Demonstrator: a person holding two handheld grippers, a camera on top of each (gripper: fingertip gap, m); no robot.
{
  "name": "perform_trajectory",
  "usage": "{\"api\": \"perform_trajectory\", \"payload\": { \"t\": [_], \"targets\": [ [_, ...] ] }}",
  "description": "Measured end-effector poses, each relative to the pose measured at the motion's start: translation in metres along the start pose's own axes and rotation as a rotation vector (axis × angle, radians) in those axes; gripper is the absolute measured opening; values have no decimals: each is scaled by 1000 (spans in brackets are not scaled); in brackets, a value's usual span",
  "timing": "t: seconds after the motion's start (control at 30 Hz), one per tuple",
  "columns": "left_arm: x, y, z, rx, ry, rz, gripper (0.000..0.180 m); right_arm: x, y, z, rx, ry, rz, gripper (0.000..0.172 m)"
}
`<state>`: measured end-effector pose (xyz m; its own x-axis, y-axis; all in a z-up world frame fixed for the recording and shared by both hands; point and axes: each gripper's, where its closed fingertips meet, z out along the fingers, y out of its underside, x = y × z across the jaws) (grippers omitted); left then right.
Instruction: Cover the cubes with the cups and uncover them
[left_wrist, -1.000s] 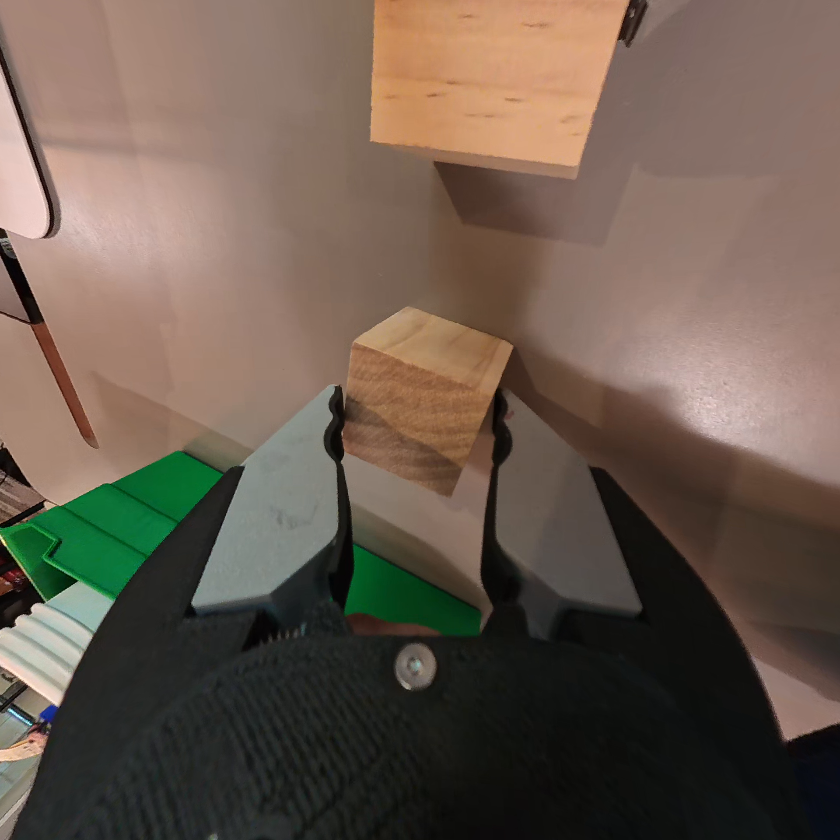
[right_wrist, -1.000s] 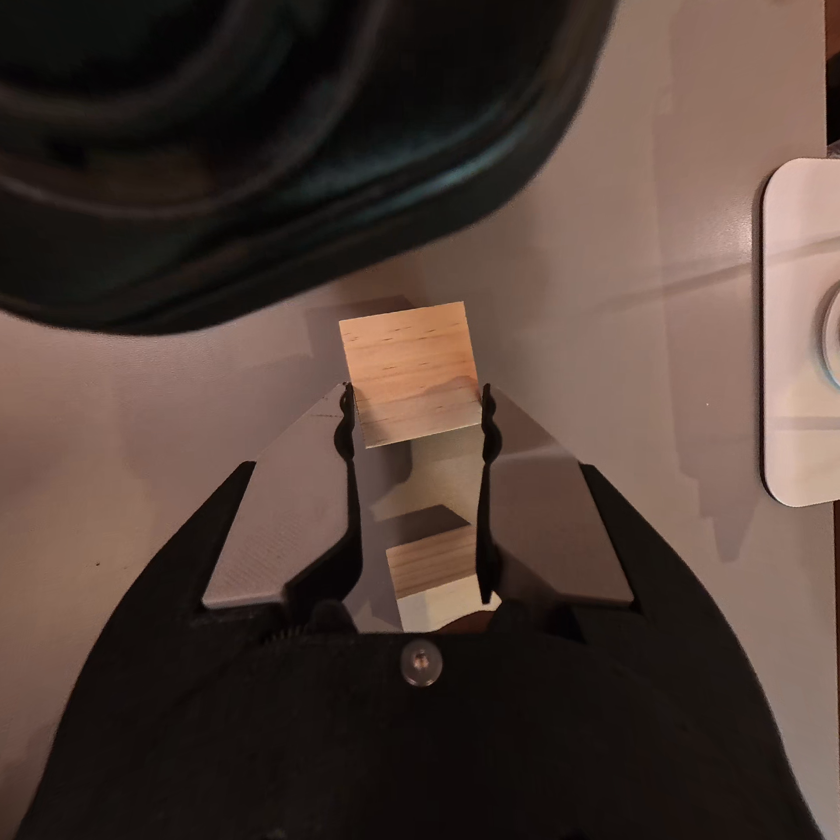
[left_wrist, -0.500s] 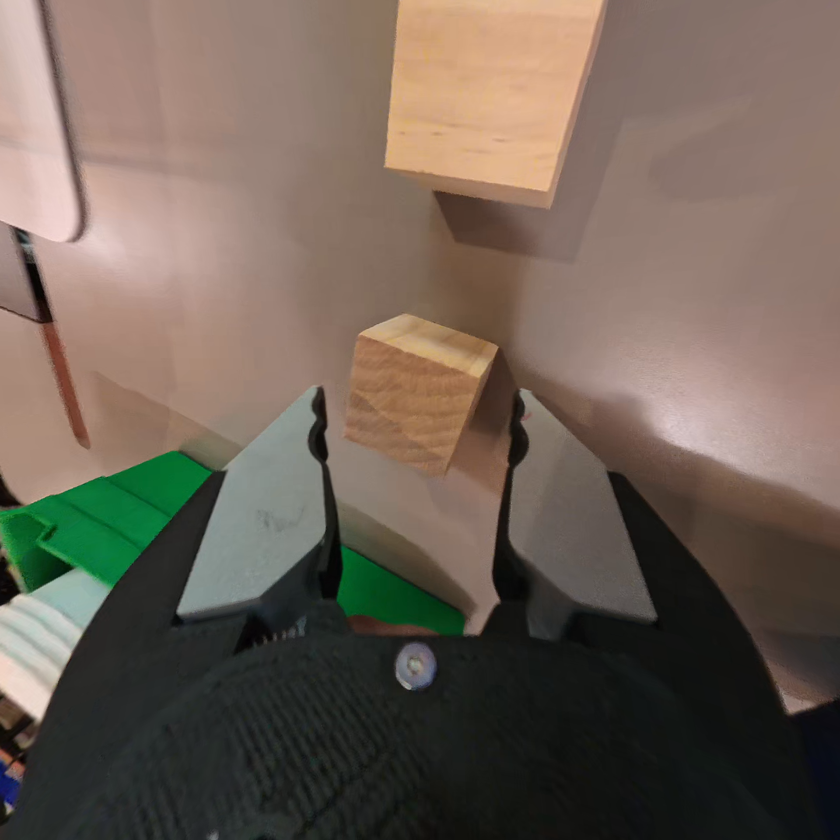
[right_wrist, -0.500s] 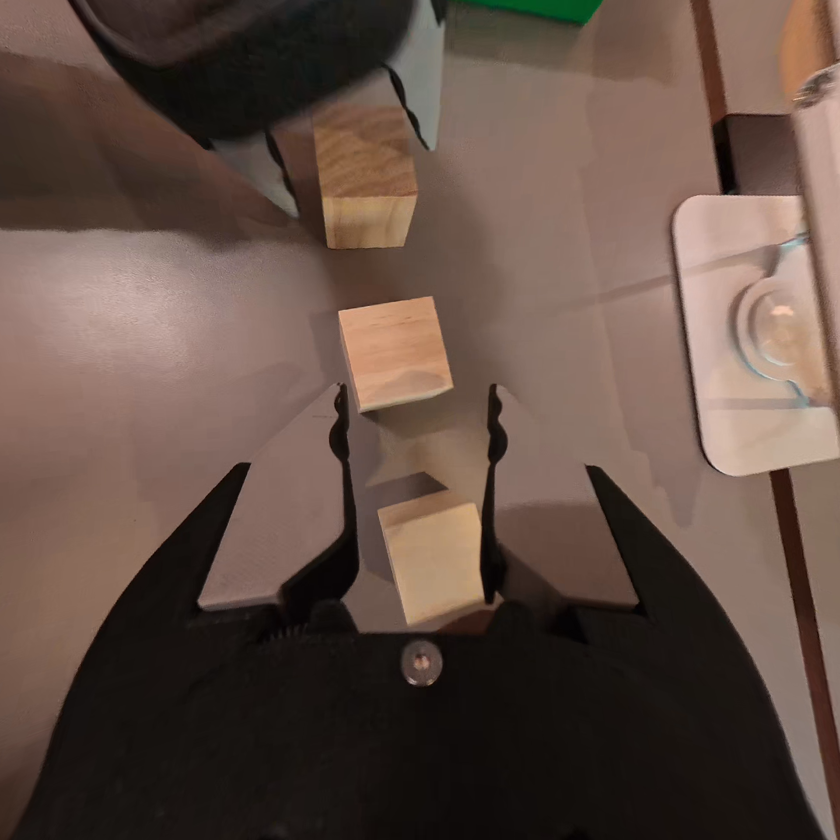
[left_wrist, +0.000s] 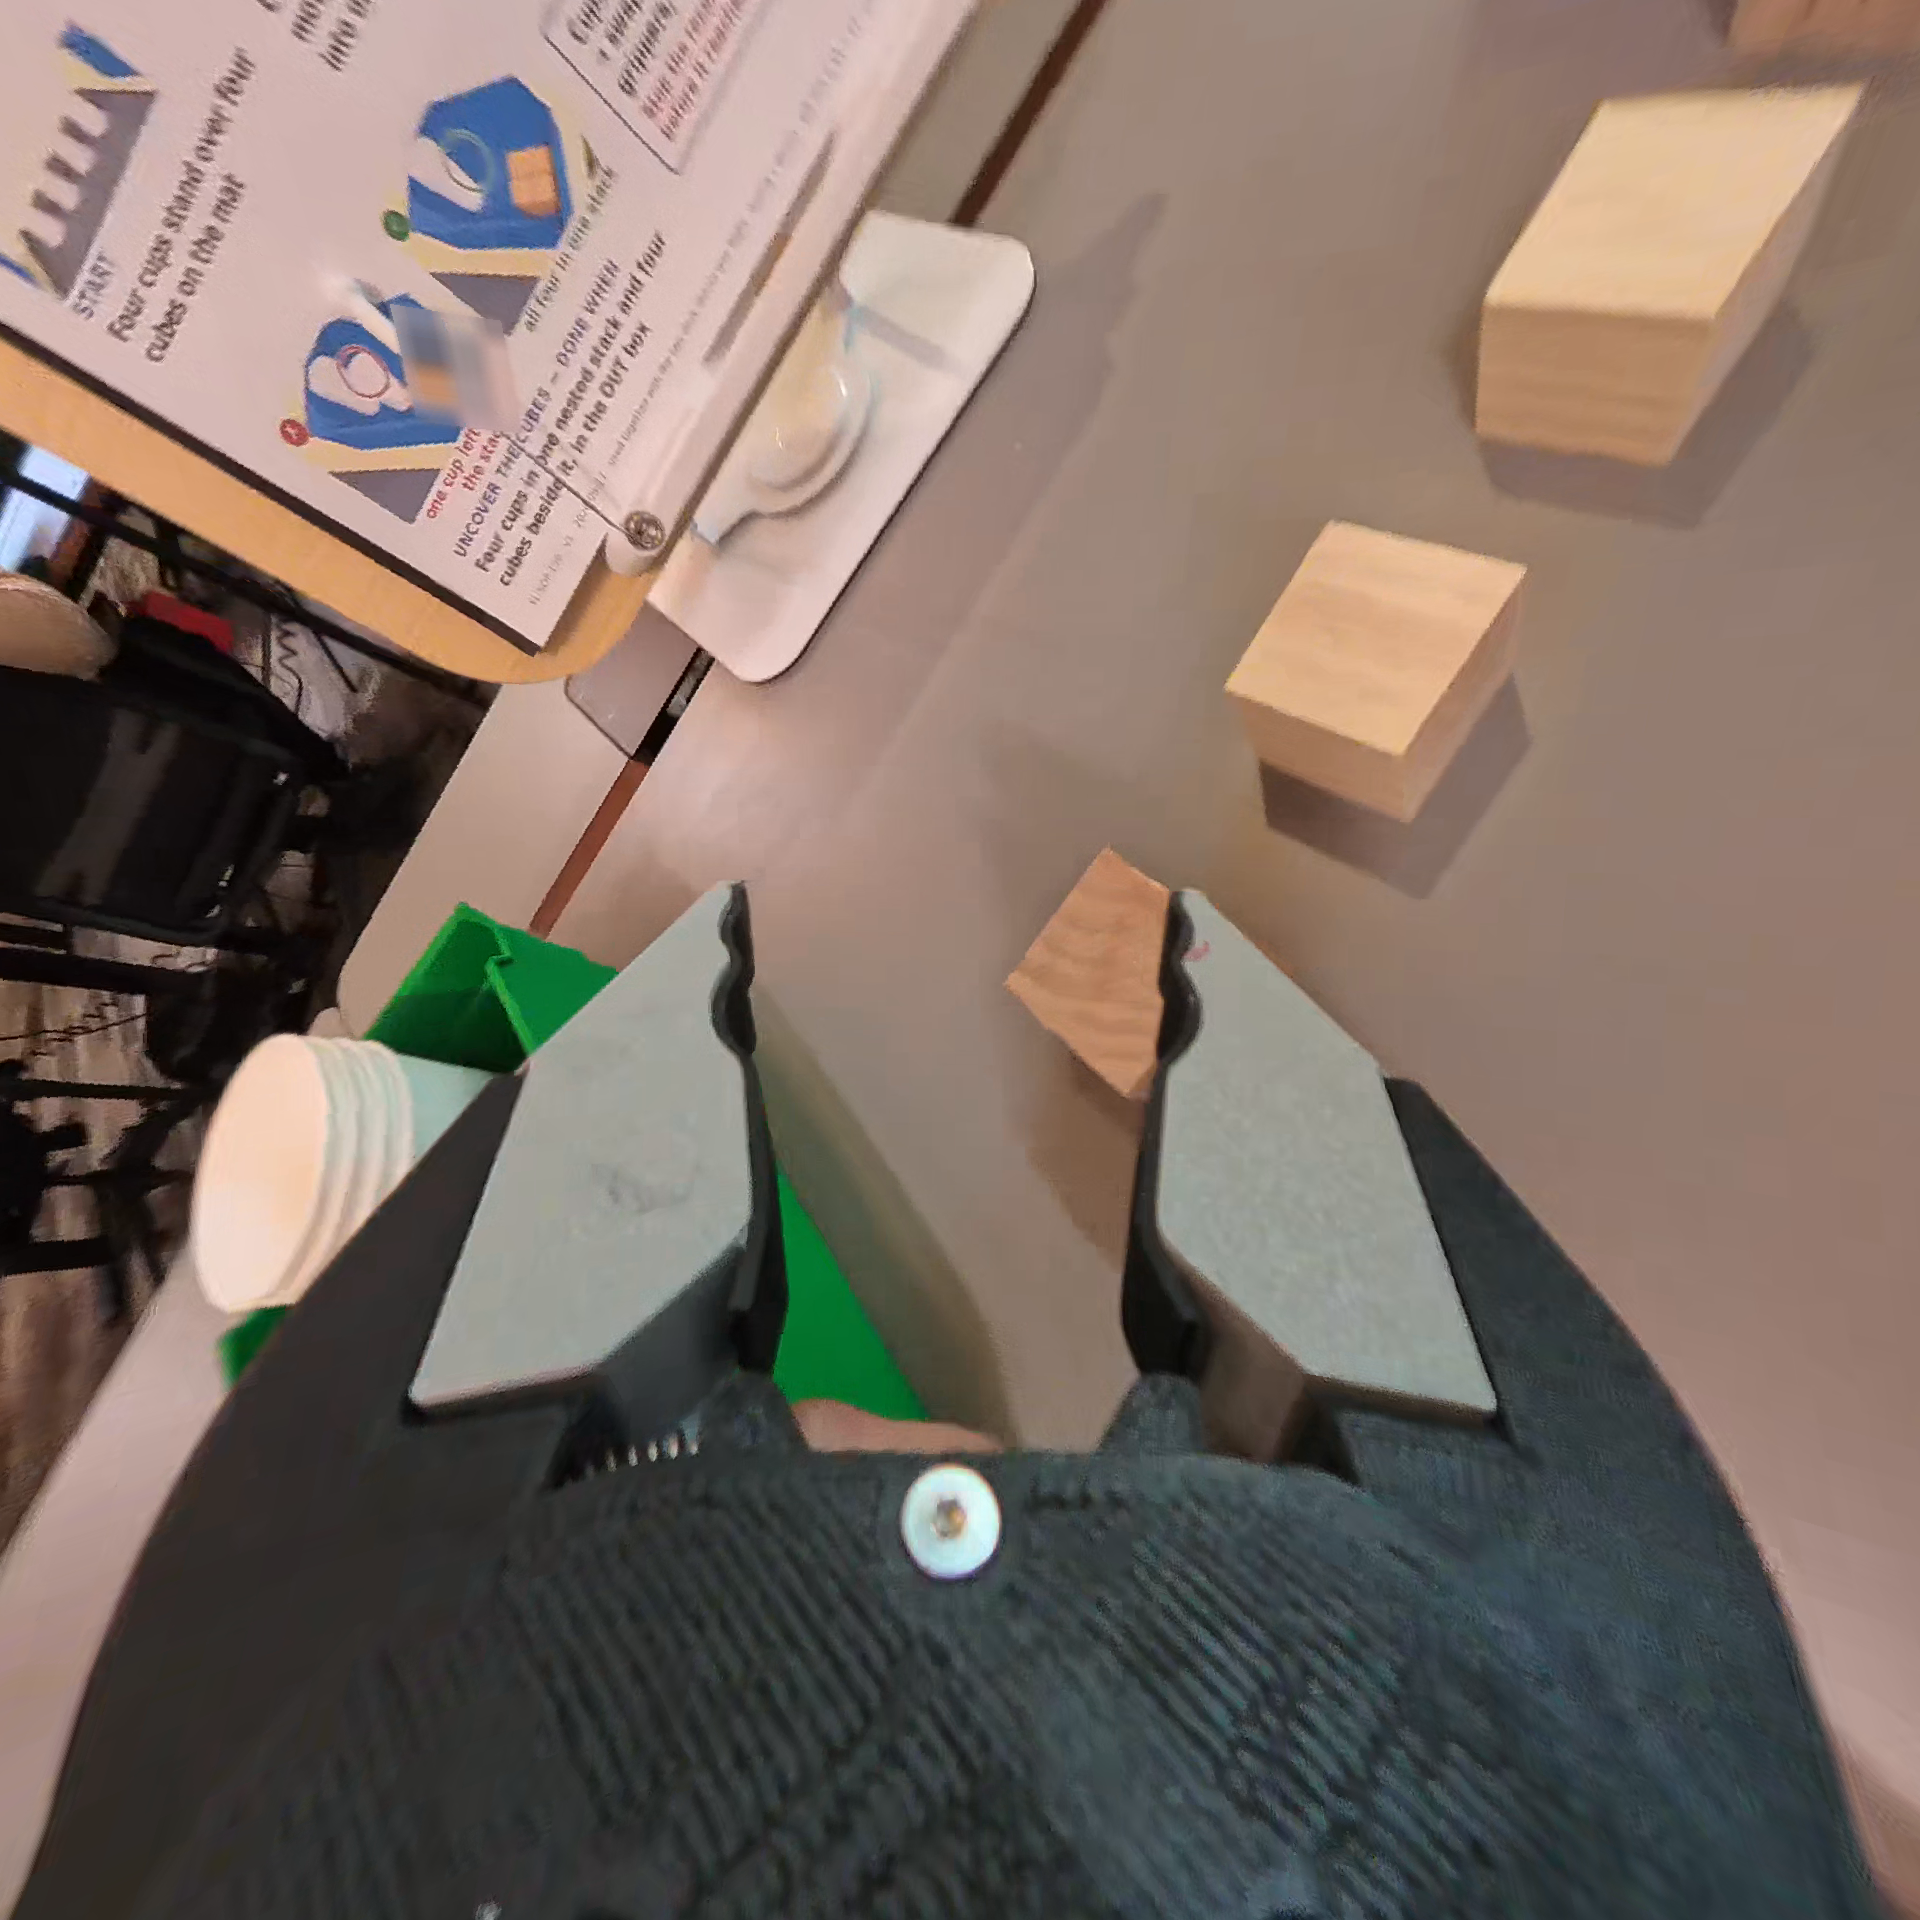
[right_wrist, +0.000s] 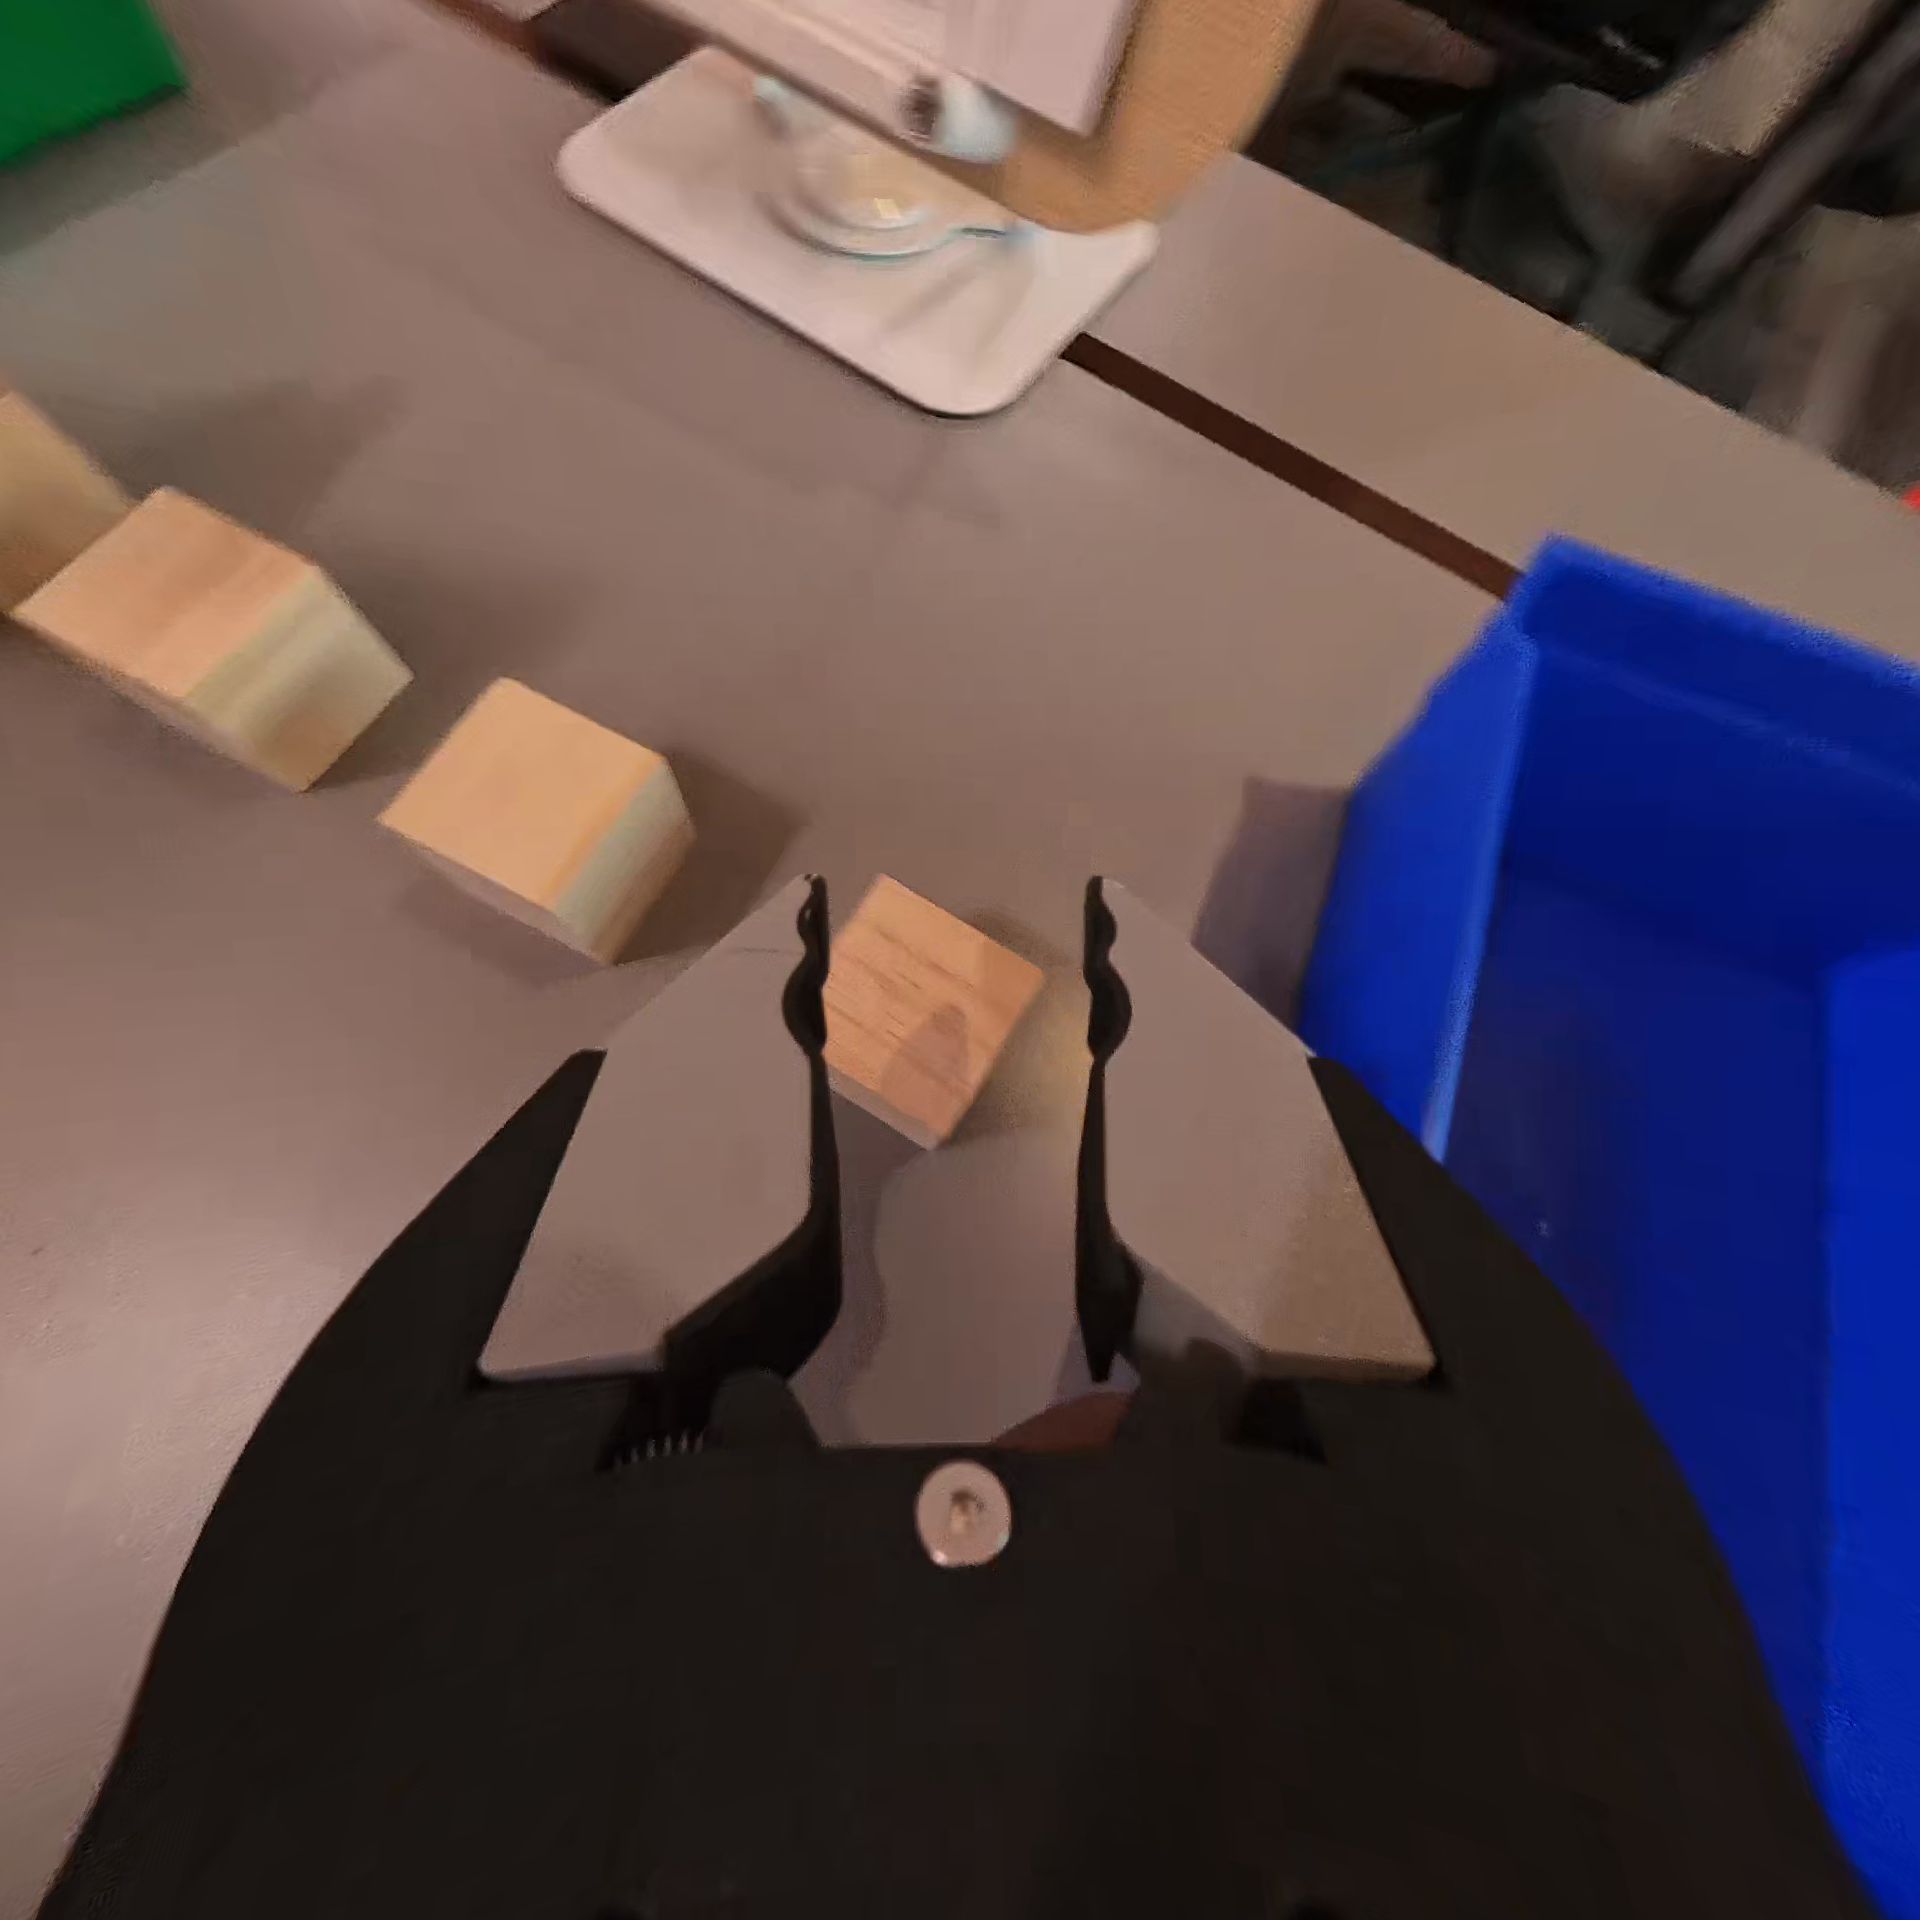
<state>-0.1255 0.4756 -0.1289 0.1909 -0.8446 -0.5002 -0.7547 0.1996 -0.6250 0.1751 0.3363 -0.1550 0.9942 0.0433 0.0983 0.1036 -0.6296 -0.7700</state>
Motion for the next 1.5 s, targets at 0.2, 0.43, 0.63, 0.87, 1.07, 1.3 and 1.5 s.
{"api": "perform_trajectory", "payload": {
  "t": [0.2,0.43,0.63,0.87,1.07,1.3,1.5],
  "targets": [
    [-4,14,1,198,-102,-308,70,45,50,3,-97,301,-28,31],
    [-17,27,-2,245,-155,-399,69,40,65,34,-177,251,-14,24],
    [-27,52,6,152,-226,-413,72,54,56,17,-105,307,31,36],
    [-88,56,-56,320,-398,-573,66,43,8,-14,229,304,4,36],
    [-167,91,-96,298,-444,-669,58,26,-15,-25,390,242,6,36],
    [-197,116,-14,-17,-383,-416,54,3,-12,-6,348,159,-16,36],
    [-207,121,33,-187,-348,-217,47,-6,-9,1,321,151,-68,36]
  ]
}}
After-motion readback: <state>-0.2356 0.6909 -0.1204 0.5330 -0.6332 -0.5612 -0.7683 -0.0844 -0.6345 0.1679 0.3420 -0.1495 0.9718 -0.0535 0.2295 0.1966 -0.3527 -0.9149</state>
